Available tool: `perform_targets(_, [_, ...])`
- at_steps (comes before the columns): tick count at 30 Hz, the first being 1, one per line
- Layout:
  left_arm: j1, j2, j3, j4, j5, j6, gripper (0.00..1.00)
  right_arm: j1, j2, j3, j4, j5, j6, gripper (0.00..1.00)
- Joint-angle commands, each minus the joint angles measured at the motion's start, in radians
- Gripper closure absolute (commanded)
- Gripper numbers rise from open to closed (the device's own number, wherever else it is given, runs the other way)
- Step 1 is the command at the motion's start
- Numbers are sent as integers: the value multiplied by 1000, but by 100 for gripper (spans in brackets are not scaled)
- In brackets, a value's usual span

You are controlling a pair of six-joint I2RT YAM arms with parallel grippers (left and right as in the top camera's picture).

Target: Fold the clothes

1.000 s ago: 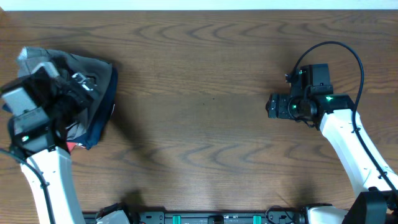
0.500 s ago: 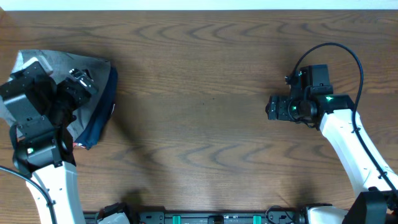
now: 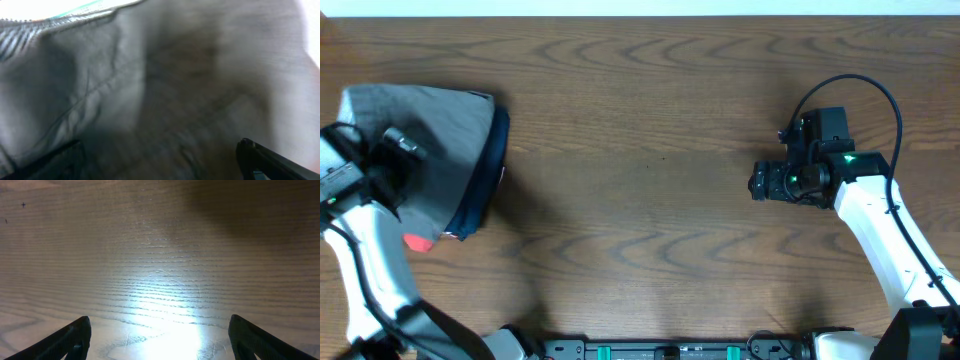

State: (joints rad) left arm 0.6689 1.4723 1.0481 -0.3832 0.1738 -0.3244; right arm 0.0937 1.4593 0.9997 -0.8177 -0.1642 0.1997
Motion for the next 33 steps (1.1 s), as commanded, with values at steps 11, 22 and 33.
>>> perform_targets(11, [50,128,18,79,187,-68,2,-8,-6,9,-15,3,-7,14])
perform_targets(22, [-87,-134,24,94,386,37,2,-8,-6,9,41,-7,-6,7])
perform_targets(33, [-695,-142,24,-258,65,212,2,-40,-6,9,68,-91,-19,1])
